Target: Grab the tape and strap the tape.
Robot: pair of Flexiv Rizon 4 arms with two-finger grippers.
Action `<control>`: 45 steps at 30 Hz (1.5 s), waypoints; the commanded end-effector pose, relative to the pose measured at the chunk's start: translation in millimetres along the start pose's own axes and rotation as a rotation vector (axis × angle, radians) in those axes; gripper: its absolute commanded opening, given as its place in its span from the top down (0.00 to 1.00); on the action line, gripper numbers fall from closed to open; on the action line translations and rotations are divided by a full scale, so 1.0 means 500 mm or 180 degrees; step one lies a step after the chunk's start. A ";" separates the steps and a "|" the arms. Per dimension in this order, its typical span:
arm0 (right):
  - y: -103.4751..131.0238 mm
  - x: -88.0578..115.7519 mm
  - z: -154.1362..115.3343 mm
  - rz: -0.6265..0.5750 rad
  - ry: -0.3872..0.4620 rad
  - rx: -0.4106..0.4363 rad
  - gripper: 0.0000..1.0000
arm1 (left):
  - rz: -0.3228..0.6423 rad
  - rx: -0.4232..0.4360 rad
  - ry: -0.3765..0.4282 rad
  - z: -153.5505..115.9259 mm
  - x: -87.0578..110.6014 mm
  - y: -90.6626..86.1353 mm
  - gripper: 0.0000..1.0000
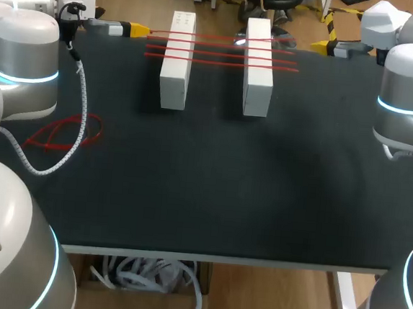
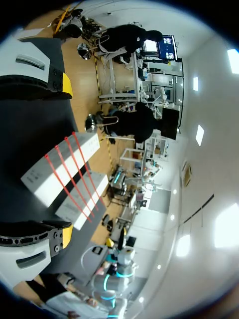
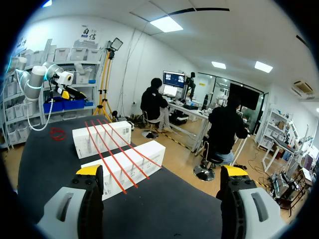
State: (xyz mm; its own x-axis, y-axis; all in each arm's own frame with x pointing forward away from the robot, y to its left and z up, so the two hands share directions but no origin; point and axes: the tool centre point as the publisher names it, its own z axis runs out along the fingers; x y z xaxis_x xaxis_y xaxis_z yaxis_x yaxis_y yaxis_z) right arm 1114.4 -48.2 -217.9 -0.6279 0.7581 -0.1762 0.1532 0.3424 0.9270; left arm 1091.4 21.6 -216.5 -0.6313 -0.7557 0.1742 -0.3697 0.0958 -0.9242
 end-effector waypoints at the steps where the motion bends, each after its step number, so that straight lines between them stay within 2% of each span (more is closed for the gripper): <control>1: 0.000 -0.001 -0.001 0.0000 0.0008 0.0002 0.00 | 0.0004 0.0014 -0.0002 0.001 0.000 0.002 0.00; 12: 0.000 -0.001 -0.001 0.0000 0.0008 0.0002 0.00 | 0.0004 0.0014 -0.0002 0.001 0.000 0.002 0.00; 15: 0.000 -0.001 -0.001 0.0000 0.0008 0.0002 0.00 | 0.0118 0.0082 0.0159 0.001 0.005 0.005 0.00; 24: 0.000 -0.001 -0.001 0.0000 0.0008 0.0002 0.00 | 0.0613 0.0428 0.0936 0.004 0.035 0.009 0.00; 30: 0.000 -0.001 -0.001 0.0000 0.0008 0.0002 0.00 | 0.0931 0.0551 0.1289 0.003 0.051 0.014 0.00; 39: 0.000 -0.001 -0.001 0.0000 0.0008 0.0002 0.00 | 0.1266 0.0492 0.1542 0.012 0.057 0.035 0.00; 43: 0.000 -0.001 -0.001 0.0000 0.0008 0.0002 0.00 | 0.1386 0.0547 0.1705 0.016 0.053 0.050 0.00; 44: 0.000 -0.001 -0.001 0.0000 0.0008 0.0002 0.00 | 0.1411 0.0559 0.1742 0.017 0.053 0.053 0.03; 45: 0.000 -0.001 -0.001 0.0000 0.0008 0.0002 0.00 | 0.1419 0.0578 0.1780 0.018 0.052 0.056 0.13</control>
State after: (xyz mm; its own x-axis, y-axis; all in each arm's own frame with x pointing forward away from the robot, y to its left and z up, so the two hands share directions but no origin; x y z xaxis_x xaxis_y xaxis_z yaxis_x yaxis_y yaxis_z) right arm 1114.3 -48.3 -218.0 -0.6282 0.7578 -0.1761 0.1530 0.3423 0.9271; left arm 1063.9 -4.9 -233.4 -0.9510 -0.2784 -0.1345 0.0820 0.1922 -0.9779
